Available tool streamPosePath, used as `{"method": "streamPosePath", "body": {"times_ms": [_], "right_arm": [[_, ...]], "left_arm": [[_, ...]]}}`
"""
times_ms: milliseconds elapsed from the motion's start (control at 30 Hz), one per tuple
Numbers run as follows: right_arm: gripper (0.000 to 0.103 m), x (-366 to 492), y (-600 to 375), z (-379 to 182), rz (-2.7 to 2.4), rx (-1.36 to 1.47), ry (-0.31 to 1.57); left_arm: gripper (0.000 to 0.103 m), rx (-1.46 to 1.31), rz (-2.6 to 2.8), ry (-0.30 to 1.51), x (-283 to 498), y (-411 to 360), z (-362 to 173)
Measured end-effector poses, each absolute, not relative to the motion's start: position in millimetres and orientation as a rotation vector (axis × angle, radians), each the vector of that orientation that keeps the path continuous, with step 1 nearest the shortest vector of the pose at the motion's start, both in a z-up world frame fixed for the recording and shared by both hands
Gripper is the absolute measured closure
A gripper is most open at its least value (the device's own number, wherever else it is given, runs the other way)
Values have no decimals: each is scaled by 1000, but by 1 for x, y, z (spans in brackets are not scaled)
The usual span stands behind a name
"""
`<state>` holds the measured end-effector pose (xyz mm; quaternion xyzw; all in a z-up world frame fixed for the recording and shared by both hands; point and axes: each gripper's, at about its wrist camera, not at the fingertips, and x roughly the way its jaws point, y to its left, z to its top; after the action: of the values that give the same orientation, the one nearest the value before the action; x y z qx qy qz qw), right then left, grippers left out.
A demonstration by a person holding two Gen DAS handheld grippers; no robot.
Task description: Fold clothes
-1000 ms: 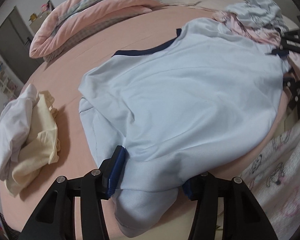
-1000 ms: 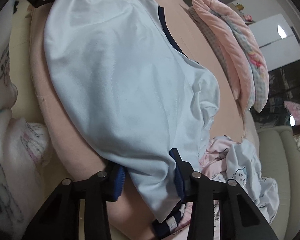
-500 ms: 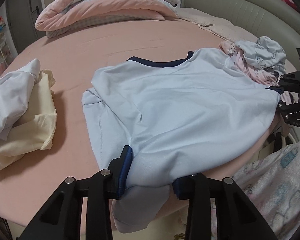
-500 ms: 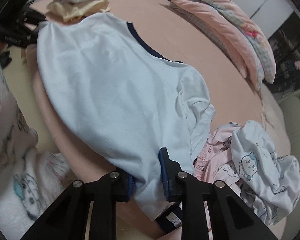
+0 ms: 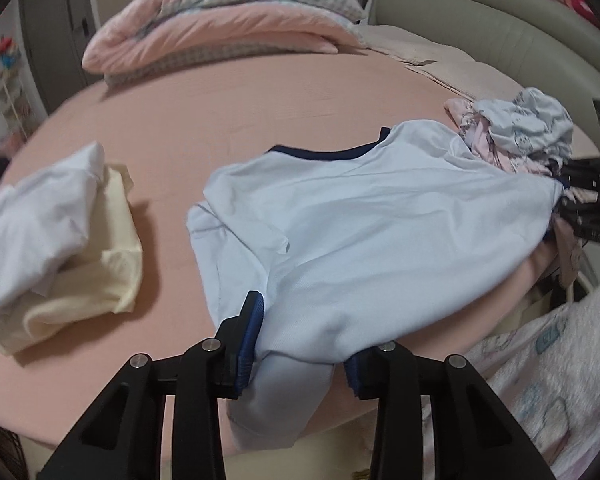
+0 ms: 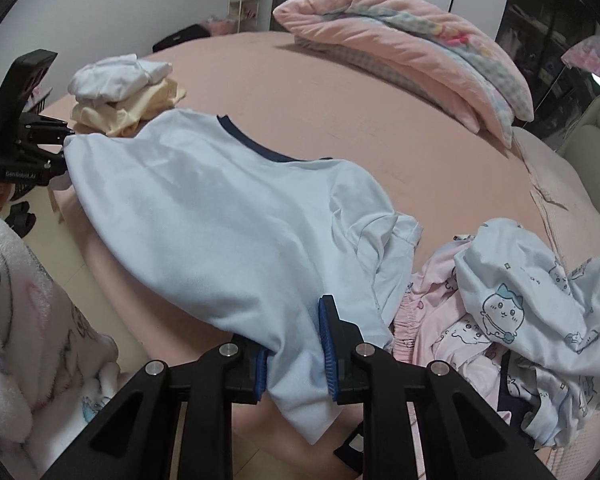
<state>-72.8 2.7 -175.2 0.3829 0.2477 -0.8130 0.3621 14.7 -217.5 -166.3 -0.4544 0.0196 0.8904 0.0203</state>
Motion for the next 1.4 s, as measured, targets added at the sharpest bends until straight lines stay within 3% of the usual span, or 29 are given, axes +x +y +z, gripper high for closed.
{"method": "streamPosePath", "body": {"times_ms": [133, 333, 567, 1167, 1400], "right_arm": [[83, -73, 8, -174, -2119, 966, 572], [83, -75, 18, -173, -2131, 973, 454], [83, -80, 21, -168, -2121, 975, 404], [83, -118, 25, -151, -2134, 958, 184], [83, -139, 26, -152, -2139, 979, 91]], "left_arm": [[70, -1321, 2808, 65, 23, -219, -165], [70, -1201, 2802, -230, 25, -240, -160], [70, -1193, 2789, -145, 18, -235, -151], [70, -1175, 2743, -310, -23, -260, -134], [70, -1180, 2651, -517, -44, -282, -138]]}}
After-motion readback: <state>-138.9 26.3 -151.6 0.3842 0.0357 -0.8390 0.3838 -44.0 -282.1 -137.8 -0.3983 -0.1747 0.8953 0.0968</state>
